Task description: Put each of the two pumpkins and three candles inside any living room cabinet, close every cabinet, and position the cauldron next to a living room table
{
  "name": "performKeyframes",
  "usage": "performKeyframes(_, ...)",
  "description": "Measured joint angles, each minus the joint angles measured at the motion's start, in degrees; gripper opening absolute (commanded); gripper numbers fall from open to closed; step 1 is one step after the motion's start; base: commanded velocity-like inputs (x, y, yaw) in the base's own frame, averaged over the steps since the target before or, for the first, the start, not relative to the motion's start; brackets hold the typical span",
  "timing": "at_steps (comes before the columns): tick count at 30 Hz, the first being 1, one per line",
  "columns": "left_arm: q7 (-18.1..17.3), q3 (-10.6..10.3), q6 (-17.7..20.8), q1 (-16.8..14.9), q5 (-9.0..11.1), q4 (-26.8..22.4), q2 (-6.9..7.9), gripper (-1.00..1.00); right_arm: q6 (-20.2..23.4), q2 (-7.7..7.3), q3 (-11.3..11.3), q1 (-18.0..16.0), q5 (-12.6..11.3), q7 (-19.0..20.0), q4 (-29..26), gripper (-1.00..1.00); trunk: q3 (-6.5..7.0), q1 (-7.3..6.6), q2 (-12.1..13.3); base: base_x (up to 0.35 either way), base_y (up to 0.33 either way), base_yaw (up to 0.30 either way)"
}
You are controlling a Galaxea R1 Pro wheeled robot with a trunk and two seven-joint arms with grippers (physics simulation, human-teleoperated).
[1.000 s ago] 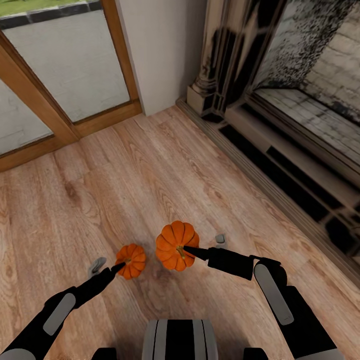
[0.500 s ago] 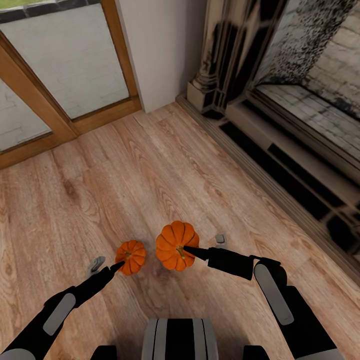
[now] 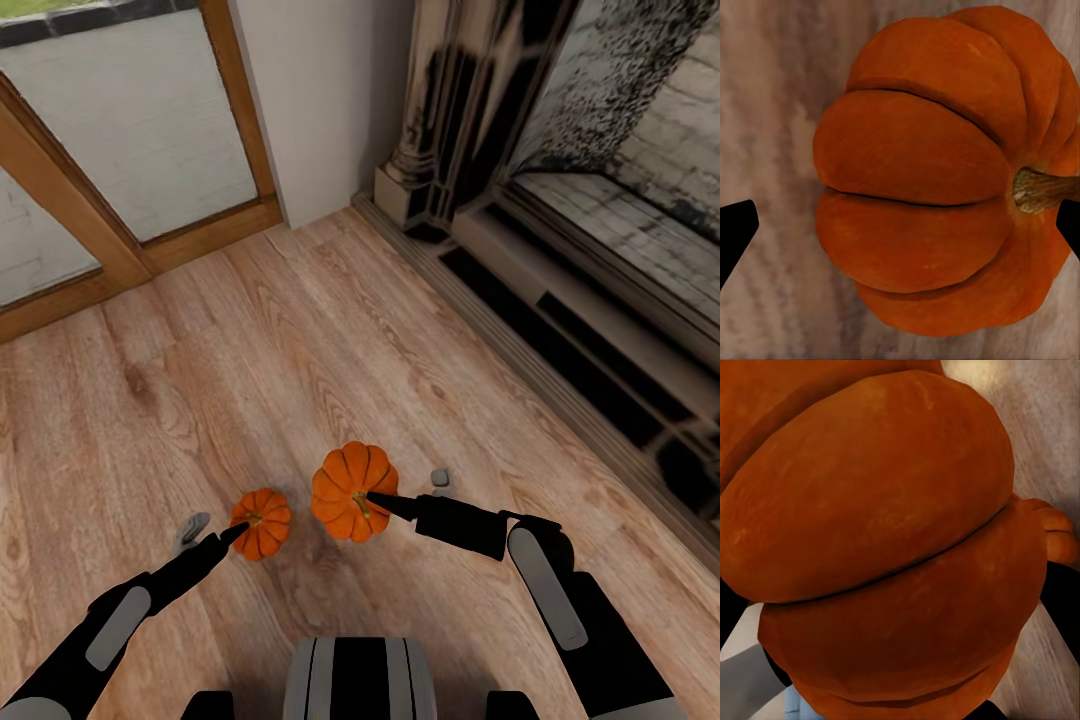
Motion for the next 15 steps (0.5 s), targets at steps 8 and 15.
performKeyframes(8, 0.0, 0.02, 0.0, 0.0, 0.02, 0.03, 0.23, 1.0, -0.01, 0.0, 0.0, 0.0, 0.0, 0.0, 0.0, -1.0, 0.0, 0.0, 0.0, 0.001, -0.023, 0.0)
performKeyframes(15, 0.0, 0.02, 0.0, 0.0, 0.02, 0.03, 0.19, 1.0, -0.01, 0.0, -0.02, 0.0, -0.02, 0.0, -0.03, -1.0, 0.0, -0.01, 0.0, 0.053, -0.001, 0.0)
